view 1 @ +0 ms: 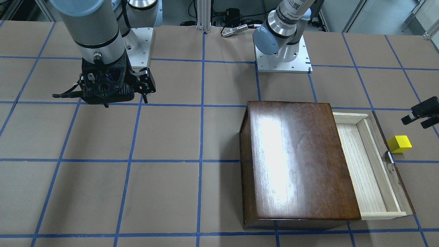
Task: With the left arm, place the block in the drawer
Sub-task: 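Release the handle and raise the left gripper above the cabinet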
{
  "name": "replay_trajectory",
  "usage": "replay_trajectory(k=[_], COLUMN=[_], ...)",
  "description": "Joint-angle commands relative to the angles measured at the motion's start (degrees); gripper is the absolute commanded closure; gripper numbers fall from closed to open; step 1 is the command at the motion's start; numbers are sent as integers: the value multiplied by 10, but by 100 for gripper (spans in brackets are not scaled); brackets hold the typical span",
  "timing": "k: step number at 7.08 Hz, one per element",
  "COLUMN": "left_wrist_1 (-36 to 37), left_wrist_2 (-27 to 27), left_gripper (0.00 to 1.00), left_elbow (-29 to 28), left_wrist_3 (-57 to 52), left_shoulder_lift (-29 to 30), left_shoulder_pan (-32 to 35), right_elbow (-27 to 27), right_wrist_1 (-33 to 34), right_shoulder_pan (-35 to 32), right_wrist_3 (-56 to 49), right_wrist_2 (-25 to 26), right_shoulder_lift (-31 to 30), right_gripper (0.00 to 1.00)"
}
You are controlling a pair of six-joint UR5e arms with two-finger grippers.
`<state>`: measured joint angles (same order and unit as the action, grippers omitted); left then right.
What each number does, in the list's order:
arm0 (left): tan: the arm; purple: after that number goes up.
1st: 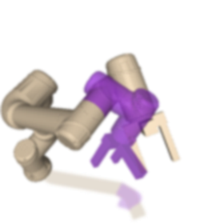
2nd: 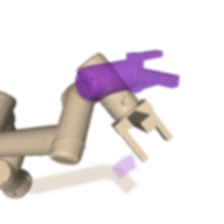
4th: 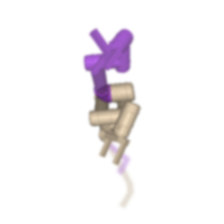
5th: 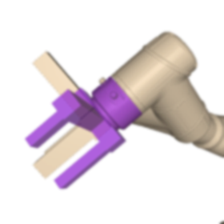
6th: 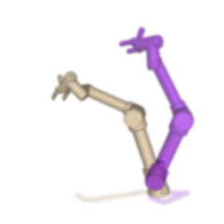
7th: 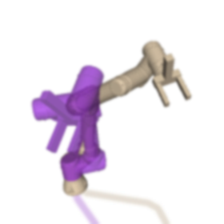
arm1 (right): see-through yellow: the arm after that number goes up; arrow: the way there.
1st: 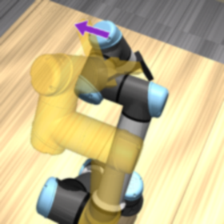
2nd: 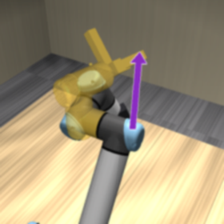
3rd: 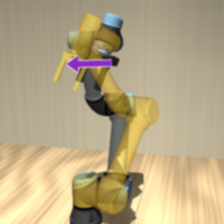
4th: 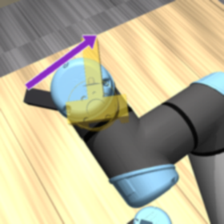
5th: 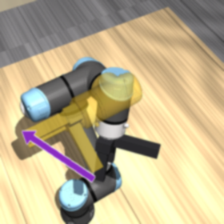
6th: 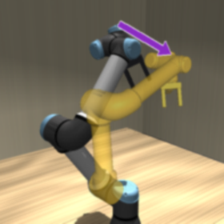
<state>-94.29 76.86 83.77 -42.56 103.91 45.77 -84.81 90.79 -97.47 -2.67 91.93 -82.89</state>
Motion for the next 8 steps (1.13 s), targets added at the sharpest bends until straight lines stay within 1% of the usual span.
replay_trajectory(k=[1, 3, 4, 5, 6, 7, 8], left_wrist_1=[-83, -104, -101, -96, -68, -17, 13], left_wrist_2=[43, 44, 43, 46, 63, 99, 102], left_gripper=[0, 0, 0, 0, 0, 0, 0], left_elbow=[7, 13, 13, 9, 9, 14, 17], left_wrist_3=[4, 39, 89, 158, 257, 315, 357], left_shoulder_lift=[-87, -128, -134, -137, -133, -123, -118], left_shoulder_pan=[1, 12, 46, 115, 190, 258, 314], right_elbow=[0, 0, 0, 0, 0, 0, 0], right_wrist_1=[0, 0, 0, 0, 0, 0, 0], right_shoulder_pan=[0, 0, 0, 0, 0, 0, 0], right_wrist_3=[0, 0, 0, -1, -1, -1, -1], right_wrist_2=[0, 0, 0, 0, 0, 0, 0], right_shoulder_lift=[0, 0, 0, 0, 0, 0, 0], right_gripper=[0, 0, 0, 0, 0, 0, 0])
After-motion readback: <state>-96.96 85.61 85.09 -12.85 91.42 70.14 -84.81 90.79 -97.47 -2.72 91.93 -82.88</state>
